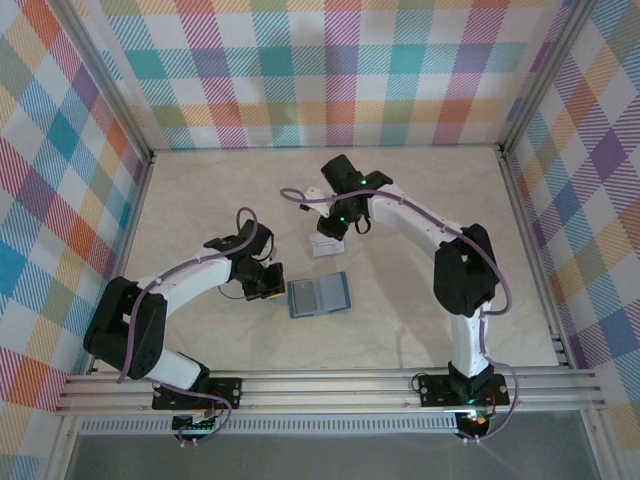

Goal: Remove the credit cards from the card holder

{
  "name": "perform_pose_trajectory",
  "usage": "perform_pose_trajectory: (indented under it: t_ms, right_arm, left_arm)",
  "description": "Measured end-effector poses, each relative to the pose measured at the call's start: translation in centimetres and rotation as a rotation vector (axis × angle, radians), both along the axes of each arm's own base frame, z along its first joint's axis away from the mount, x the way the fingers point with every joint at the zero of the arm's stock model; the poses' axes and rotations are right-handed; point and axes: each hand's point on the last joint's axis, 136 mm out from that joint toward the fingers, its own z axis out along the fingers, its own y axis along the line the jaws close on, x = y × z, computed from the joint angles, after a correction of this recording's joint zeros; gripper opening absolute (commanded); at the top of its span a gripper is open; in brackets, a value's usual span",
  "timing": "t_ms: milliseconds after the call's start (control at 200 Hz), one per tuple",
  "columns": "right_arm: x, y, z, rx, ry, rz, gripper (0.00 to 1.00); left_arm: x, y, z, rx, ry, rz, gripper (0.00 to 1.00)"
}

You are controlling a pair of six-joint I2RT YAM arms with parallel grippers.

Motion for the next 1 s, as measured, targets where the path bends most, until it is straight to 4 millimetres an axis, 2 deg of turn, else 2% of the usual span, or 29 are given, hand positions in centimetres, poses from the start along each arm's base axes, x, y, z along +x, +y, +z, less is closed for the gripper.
perform_pose_trajectory:
  t_ms: [155, 290, 495, 615, 855, 1000]
  right_arm:
    - [-2.2, -0.1, 0.4, 0.132, 0.163, -0.221, 0.07]
    - [-4.4, -0.1, 0.6, 0.242, 0.318, -0.39, 0.06]
    - [-6.9, 0.1, 1.5, 0.378, 0.544, -0.589, 0.0]
    - [-7.7, 0.3, 1.6, 0.433, 0.633, -0.663, 0.04]
    - [-10.1, 0.0, -0.9, 0.44, 0.781, -0.764, 0.1]
    - [-10.4, 0.6, -1.1, 0.455, 0.816, -0.773, 0.11]
  left_arm:
    - [0.3, -0.5, 0.0, -0.001, -0.001, -0.019, 0.04]
    - [0.6, -0.9, 0.2, -0.004, -0.009, -0.028, 0.04]
    - [1.0, -1.2, 0.0, -0.004, 0.0, -0.032, 0.03]
    - [1.2, -1.3, -0.1, -0.002, 0.003, -0.032, 0.03]
    - [1.1, -1.5, -0.6, -0.003, 0.016, -0.049, 0.0]
    - [1.0, -1.4, -1.2, 0.007, 0.03, -0.06, 0.0]
